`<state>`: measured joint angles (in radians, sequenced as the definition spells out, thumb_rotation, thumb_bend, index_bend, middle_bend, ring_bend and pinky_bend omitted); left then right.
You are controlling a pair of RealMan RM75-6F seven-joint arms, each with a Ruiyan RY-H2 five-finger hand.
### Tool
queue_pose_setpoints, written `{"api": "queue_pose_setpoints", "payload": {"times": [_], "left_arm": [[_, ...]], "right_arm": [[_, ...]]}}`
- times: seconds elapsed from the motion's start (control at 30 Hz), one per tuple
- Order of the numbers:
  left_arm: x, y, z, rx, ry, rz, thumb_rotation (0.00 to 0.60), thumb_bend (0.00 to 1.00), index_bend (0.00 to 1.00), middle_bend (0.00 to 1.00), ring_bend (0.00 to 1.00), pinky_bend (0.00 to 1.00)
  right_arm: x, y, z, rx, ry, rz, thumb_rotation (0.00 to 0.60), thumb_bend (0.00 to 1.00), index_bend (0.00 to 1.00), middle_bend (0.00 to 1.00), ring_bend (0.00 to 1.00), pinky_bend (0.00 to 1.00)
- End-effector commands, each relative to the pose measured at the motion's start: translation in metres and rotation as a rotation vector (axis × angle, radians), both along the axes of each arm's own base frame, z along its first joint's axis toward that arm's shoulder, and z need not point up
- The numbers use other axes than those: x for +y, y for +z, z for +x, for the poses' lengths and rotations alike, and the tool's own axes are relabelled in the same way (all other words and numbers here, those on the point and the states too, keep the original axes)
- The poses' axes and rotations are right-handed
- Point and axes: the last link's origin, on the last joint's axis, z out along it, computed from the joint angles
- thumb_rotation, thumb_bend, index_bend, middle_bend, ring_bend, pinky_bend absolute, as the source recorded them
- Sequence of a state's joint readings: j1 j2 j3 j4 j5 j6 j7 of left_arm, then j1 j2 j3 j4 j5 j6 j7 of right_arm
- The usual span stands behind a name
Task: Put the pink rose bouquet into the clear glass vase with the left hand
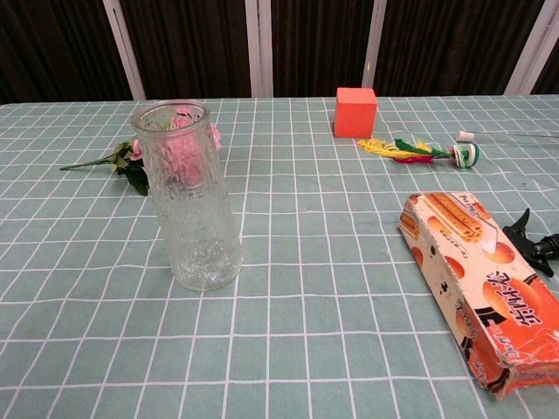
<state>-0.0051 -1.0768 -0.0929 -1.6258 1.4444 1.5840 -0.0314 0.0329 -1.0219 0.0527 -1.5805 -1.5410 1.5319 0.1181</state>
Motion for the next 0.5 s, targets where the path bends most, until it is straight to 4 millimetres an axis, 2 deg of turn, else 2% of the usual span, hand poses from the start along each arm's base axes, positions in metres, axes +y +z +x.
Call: {"api": "queue_pose_setpoints", "payload": {"times": [0.03, 0.5], "left_arm": [[-0.0013, 0.0007, 0.0002, -0.002, -0.001, 0.001, 0.600, 0.25, 0.10, 0.04, 0.00, 0.03], [-0.0003, -0.0004, -0.0002, -0.001, 0.004, -0.003, 0.600, 0.25, 0.10, 0.04, 0.00, 0.03]], "right_arm": [[0.0005, 0.0006, 0.0000, -0.002, 0.000, -0.003, 0.600, 0.21, 0.10, 0.05, 0.03, 0.00], [0.0016, 0.0020, -0.0006, -0.006, -0.009, -0.007, 0.600, 0.21, 0.10, 0.05, 0.03, 0.00]]}}
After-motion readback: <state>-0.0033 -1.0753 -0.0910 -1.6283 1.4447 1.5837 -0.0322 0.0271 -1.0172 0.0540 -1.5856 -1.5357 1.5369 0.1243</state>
